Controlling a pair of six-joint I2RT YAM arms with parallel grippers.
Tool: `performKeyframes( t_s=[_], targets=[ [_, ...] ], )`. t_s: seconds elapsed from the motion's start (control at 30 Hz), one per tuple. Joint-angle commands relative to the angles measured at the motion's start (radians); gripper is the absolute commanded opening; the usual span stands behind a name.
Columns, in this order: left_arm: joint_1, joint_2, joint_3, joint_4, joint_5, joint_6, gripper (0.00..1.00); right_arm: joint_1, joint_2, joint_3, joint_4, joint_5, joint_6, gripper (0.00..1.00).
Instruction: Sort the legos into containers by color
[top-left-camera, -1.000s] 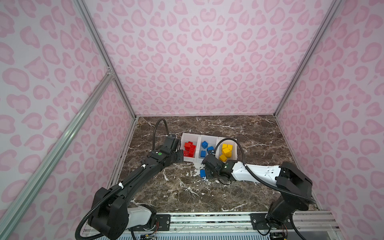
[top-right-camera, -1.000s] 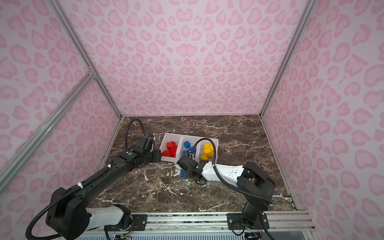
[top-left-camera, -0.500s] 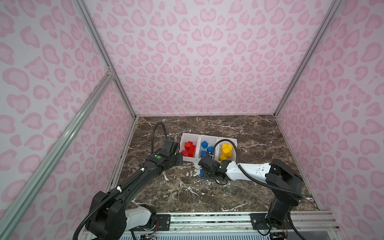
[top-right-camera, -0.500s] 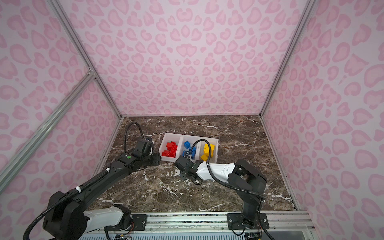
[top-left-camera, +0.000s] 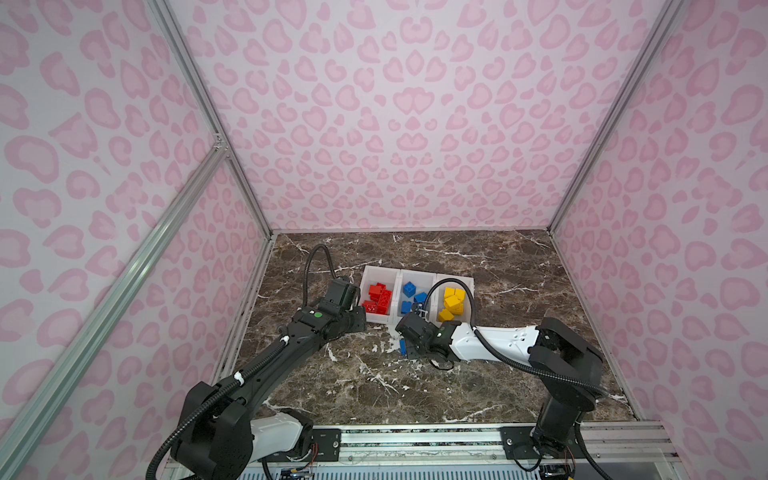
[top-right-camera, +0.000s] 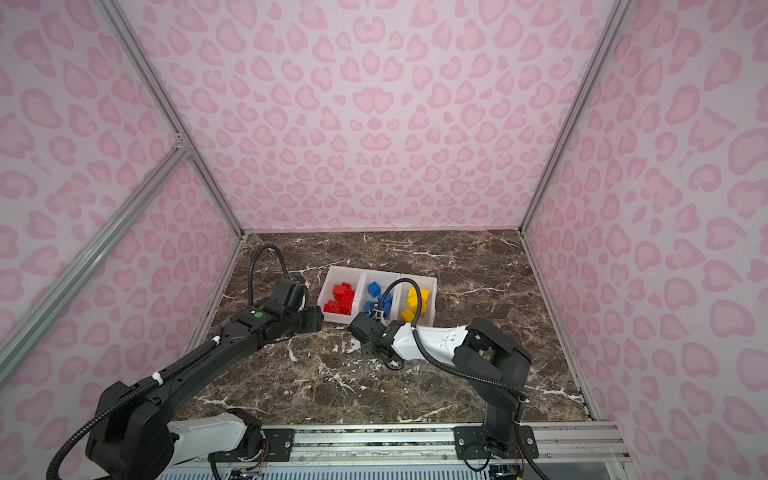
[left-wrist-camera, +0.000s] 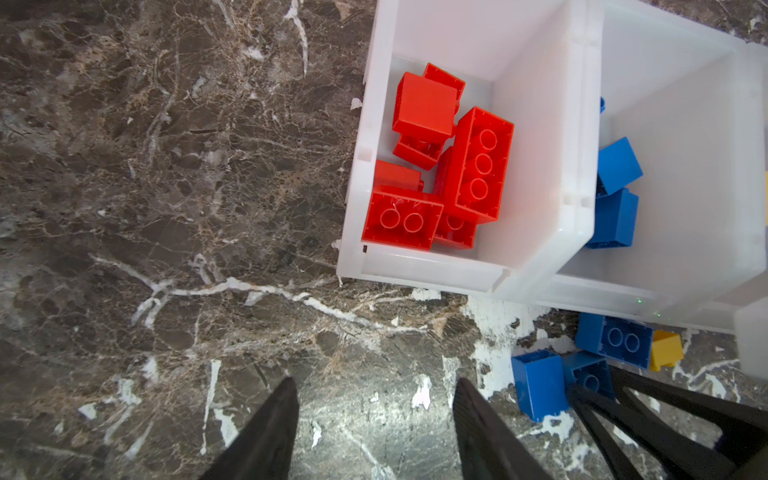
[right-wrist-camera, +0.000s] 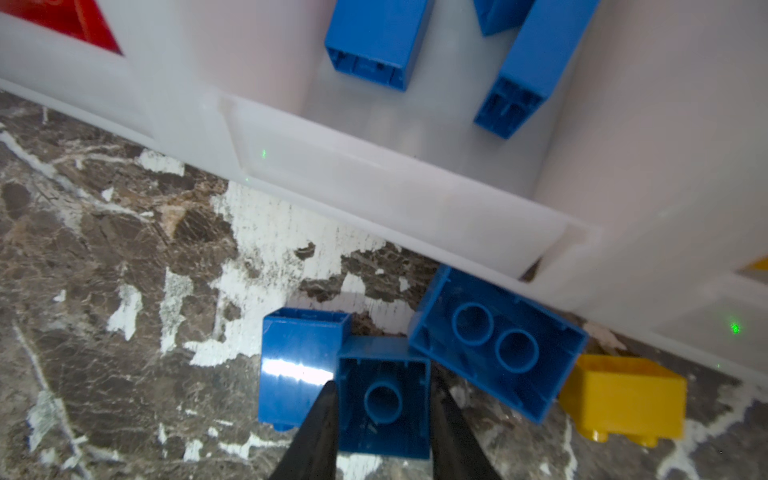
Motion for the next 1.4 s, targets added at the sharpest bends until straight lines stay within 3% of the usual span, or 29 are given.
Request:
performKeyframes(
  t_s=[0.0,0.23,0.4,0.6,0.83,0.9,1.0,1.07,1.37],
  targets=[
    [-0.003,-0.010,-0.004,0.016,-0.005,-0.007,0.62,0.003,0.006,-0.002,-0.018,0.003,-0.001,0.32],
    [-0.005,-0.033,-0.011,0.006,-0.005,-0.019,0.62,0.019,-0.075,0.037,-0.067,0.017,-0.037,0.32],
    [-0.012,-0.055,-0.028,0.006,0.002,-0.031,0.62,0.000,-0.106,0.148,-0.175,0.091,-0.119,0.31],
    [-0.028,-0.072,-0.047,0.009,0.004,-0.047,0.62,-0.107,-0.034,0.280,-0.205,0.059,-0.249,0.32],
    [-0.062,-0.091,-0.072,0.010,0.002,-0.069,0.62,-0.186,0.097,0.415,-0.203,-0.007,-0.308,0.33],
    [-0.071,-0.093,-0.079,0.010,0.002,-0.074,0.62,-0.193,0.126,0.459,-0.214,-0.021,-0.312,0.37],
    [-0.082,-0.095,-0.083,0.010,-0.001,-0.079,0.62,-0.193,0.134,0.473,-0.218,-0.026,-0.311,0.52],
    [-0.087,-0.092,-0.084,0.010,-0.003,-0.080,0.62,-0.193,0.122,0.465,-0.212,-0.023,-0.309,0.55],
    [-0.103,-0.081,-0.081,0.011,-0.004,-0.088,0.62,-0.204,0.055,0.384,-0.194,-0.013,-0.294,0.57]
  ],
)
